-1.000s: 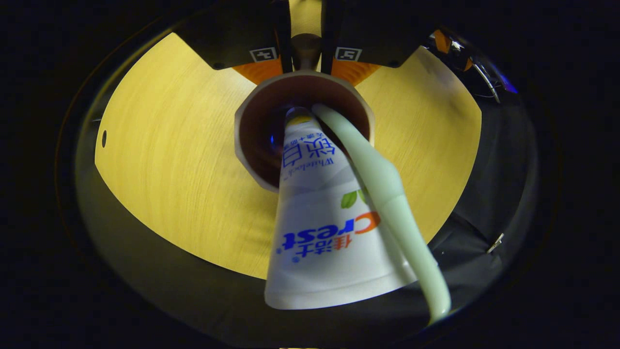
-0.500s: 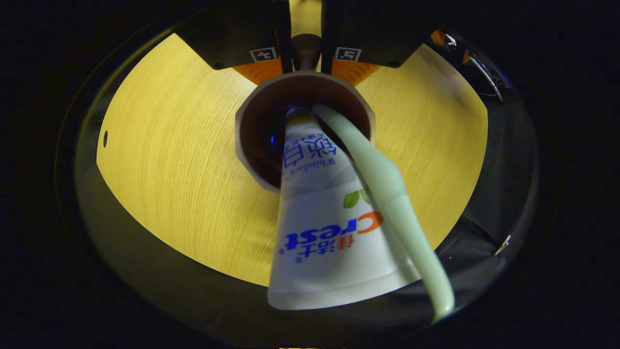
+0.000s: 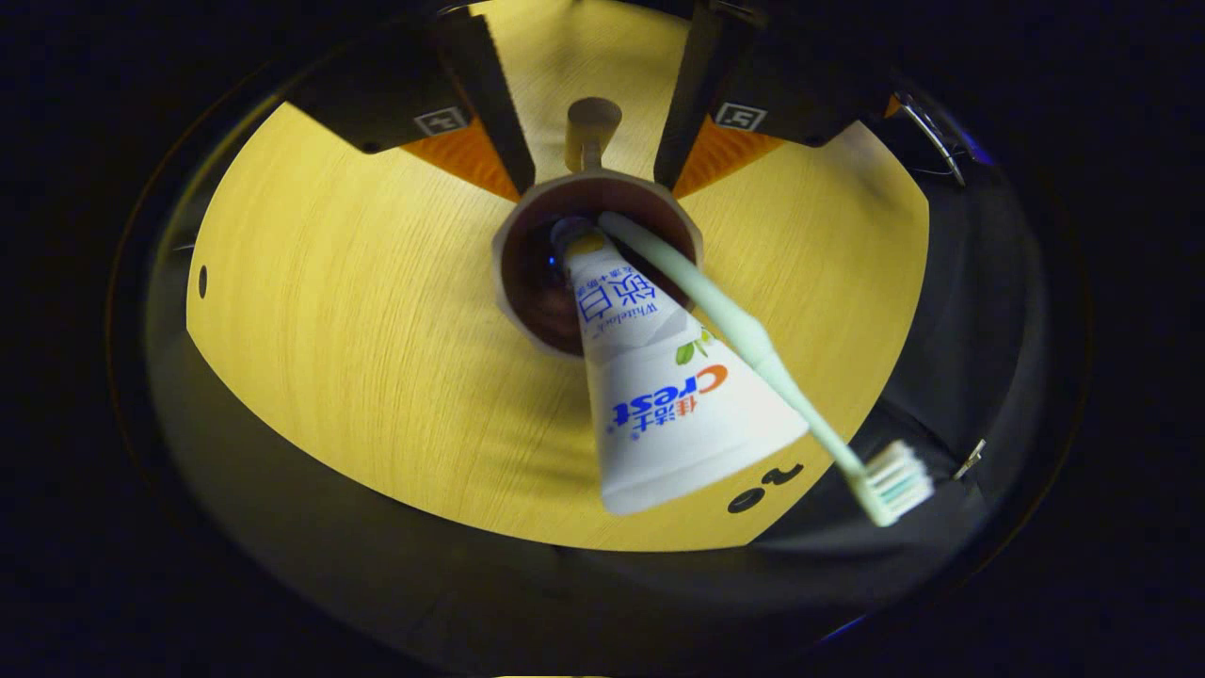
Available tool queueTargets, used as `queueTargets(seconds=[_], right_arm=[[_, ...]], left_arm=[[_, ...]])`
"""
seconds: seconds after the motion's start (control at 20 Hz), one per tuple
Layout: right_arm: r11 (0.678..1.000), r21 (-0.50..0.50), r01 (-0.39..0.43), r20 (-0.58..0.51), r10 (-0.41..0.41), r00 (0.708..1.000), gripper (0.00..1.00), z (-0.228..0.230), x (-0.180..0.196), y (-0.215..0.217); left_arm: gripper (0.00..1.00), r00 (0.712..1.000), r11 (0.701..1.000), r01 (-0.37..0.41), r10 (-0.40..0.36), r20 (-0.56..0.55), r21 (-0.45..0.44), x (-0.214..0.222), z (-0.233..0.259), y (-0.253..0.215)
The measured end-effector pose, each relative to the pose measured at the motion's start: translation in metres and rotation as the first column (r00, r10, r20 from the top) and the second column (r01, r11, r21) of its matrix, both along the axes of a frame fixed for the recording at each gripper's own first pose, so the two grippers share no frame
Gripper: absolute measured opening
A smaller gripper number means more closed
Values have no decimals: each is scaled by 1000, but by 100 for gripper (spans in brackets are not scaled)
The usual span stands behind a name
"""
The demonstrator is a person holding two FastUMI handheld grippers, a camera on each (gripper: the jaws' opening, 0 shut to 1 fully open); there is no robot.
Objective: Put the toothbrush and toothpaste on the desktop into the cup, then pick up the cup and place it on the coaster on the desktop.
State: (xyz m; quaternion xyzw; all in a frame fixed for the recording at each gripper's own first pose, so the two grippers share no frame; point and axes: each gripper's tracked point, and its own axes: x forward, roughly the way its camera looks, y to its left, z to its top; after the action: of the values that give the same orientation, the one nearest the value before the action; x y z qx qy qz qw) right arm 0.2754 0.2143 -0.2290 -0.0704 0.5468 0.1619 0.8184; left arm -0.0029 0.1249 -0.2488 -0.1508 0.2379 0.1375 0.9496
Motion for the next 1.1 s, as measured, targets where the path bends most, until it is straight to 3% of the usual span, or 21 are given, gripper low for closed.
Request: queueTargets(seconds=[0.15, 0.45, 0.65, 0.85, 1.1], right_arm=[[999, 37, 30, 50, -32, 998, 100, 32, -13, -22], [980, 164, 116, 226, -151, 962, 98, 122, -45, -57], [950, 268, 159, 350, -249, 903, 98, 178, -86, -84], [945, 274, 180, 428, -288, 857, 98, 199, -143, -113], [937, 271, 221, 563, -340, 753, 98, 207, -202, -141]], left_arm=[[98, 999, 1000, 26, -27, 21, 10, -1, 14, -2], [98, 990, 994, 113, -113, 87, 6, 10, 55, -19], [98, 970, 981, 186, -191, 150, 47, 11, 94, -37], [98, 941, 961, 262, -276, 197, 95, 15, 130, -59], [98, 902, 936, 339, -352, 249, 96, 16, 177, -95]])
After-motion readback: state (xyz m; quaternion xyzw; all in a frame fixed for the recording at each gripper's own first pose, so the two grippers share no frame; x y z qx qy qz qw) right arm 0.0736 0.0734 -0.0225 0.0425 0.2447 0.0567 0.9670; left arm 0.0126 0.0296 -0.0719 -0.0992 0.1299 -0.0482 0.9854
